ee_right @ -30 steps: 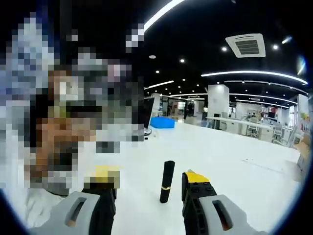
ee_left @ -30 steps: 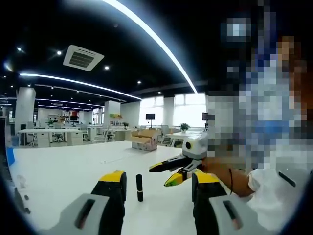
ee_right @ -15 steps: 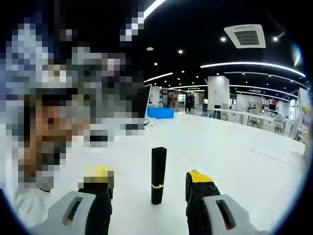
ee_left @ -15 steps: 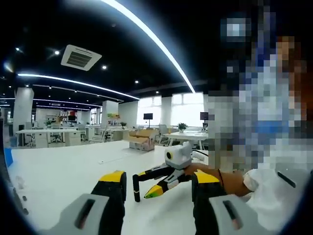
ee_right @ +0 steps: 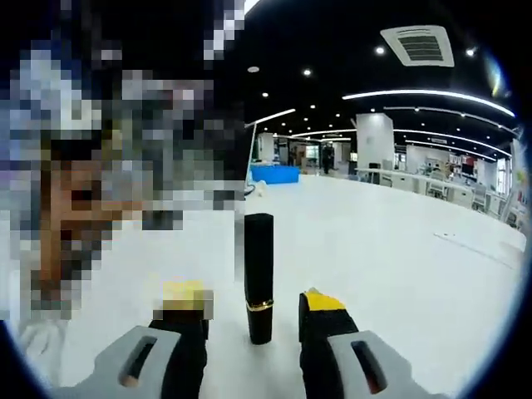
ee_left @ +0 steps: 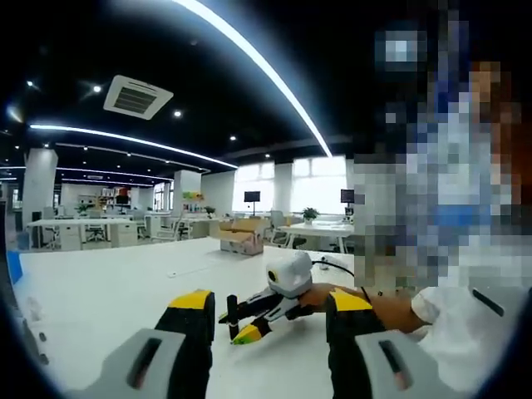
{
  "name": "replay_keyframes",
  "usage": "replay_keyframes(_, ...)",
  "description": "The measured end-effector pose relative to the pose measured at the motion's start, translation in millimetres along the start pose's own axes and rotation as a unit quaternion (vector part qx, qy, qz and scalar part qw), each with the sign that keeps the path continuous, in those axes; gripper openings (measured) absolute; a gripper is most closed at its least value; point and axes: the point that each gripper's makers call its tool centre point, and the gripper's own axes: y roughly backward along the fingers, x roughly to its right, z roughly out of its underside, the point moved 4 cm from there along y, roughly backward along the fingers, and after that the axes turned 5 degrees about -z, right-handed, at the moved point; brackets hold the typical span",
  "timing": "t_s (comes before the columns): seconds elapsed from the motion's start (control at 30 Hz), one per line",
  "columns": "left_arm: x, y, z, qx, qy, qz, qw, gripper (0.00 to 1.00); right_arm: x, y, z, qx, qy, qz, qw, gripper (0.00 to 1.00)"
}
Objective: Unscrew the lipstick cap, remove the lipstick, and put the cap back on the lipstick
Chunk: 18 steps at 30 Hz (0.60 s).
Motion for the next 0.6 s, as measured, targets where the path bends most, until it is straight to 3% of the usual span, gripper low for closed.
replay_keyframes(0.27, 0.1, -1.5, 0.9, 0.001, 0.004, 0.002, 1.0000, 0.55, 1.3, -0.3, 5.6, -0.003, -0.012, -0.003, 0.9999, 0.23)
replay_keyframes(0.6, 1.0, -4.1, 3.1, -0.003, 0.003, 0.004, 1.0000, 0.55, 0.6, 1.7, 8.4, -0.006, -0.011, -0.002, 0.9999, 0.16)
